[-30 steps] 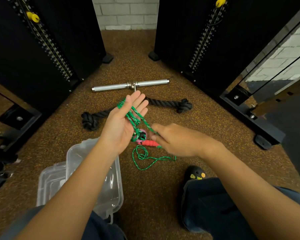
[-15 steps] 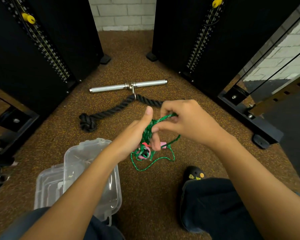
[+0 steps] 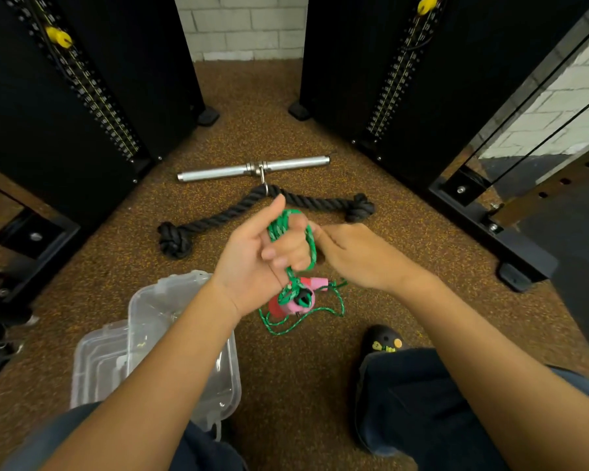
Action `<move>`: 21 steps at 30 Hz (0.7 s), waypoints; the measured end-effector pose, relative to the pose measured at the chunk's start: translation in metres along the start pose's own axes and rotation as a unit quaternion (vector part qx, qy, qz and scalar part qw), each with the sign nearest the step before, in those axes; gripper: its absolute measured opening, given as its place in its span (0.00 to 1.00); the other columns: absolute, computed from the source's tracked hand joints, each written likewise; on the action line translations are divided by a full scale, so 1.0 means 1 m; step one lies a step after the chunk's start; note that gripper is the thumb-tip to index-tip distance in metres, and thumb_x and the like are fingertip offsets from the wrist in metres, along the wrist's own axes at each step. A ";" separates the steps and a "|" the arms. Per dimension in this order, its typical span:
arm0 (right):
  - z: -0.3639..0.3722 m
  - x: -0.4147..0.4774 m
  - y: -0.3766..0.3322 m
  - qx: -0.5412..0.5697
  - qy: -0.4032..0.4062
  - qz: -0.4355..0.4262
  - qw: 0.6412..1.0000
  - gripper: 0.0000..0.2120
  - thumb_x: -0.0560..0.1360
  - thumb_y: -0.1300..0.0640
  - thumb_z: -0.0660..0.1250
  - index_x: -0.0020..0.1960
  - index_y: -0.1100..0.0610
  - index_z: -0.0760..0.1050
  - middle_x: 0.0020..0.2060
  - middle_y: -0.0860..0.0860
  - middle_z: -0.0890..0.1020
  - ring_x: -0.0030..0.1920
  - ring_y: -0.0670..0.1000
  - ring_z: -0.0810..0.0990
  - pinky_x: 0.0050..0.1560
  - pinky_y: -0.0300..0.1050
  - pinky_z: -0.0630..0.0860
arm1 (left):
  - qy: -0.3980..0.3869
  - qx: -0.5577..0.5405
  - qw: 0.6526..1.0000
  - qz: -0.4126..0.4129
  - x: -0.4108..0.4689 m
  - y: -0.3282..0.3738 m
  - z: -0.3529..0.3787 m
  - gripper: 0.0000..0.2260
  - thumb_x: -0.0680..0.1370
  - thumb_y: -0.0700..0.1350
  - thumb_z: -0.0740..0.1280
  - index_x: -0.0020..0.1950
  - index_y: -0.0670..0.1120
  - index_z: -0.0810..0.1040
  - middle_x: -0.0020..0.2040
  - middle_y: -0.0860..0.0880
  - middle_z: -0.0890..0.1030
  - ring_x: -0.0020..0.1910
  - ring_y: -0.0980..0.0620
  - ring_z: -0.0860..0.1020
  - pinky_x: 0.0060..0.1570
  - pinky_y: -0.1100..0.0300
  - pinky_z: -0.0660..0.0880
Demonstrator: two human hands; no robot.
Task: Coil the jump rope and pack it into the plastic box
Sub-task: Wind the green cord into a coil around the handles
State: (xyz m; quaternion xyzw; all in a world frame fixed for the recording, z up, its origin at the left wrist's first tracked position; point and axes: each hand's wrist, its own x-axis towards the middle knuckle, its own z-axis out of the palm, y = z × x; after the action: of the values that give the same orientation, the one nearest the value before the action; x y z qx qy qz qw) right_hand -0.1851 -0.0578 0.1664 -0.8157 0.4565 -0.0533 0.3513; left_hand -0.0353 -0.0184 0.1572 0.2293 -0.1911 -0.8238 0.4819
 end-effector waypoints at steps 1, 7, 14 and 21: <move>0.004 -0.001 -0.002 -0.003 -0.004 0.003 1.000 0.24 0.81 0.47 0.46 0.39 0.59 0.72 0.35 0.56 0.79 0.35 0.52 0.75 0.40 0.42 0.67 | 0.016 -0.023 0.999 0.029 0.000 0.002 -0.002 0.19 0.77 0.51 0.54 0.37 0.44 0.80 0.18 0.54 0.66 0.20 0.58 0.66 0.28 0.66 0.68; 0.025 -0.003 -0.011 -0.028 -0.055 0.000 0.998 0.18 0.81 0.49 0.47 0.36 0.51 0.65 0.34 0.51 0.73 0.37 0.53 0.72 0.41 0.45 0.66 | 0.168 -0.011 0.975 0.145 0.000 0.011 -0.011 0.18 0.79 0.44 0.53 0.62 0.38 0.74 0.31 0.52 0.72 0.28 0.57 0.67 0.36 0.64 0.67; 0.023 -0.004 -0.018 0.049 -0.003 -0.029 0.998 0.12 0.79 0.51 0.57 0.40 0.53 0.72 0.28 0.46 0.73 0.27 0.48 0.71 0.27 0.40 0.65 | 0.315 0.541 0.769 0.128 0.005 0.002 -0.014 0.11 0.80 0.41 0.55 0.49 0.45 0.77 0.64 0.53 0.72 0.62 0.53 0.72 0.61 0.50 0.68; 0.004 0.000 -0.013 0.096 0.123 -0.082 0.984 0.07 0.77 0.52 0.62 0.40 0.45 0.73 0.31 0.45 0.78 0.31 0.46 0.75 0.33 0.35 0.67 | 0.233 0.534 0.808 0.081 0.003 -0.009 -0.007 0.20 0.80 0.57 0.50 0.45 0.54 0.80 0.46 0.52 0.81 0.50 0.55 0.78 0.57 0.61 0.69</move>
State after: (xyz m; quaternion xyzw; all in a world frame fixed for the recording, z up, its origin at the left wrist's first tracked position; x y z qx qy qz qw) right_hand -0.1743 -0.0515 0.1717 -0.8002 0.4204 -0.2250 0.3637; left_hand -0.0388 -0.0175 0.1460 0.6191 -0.5012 -0.4714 0.3784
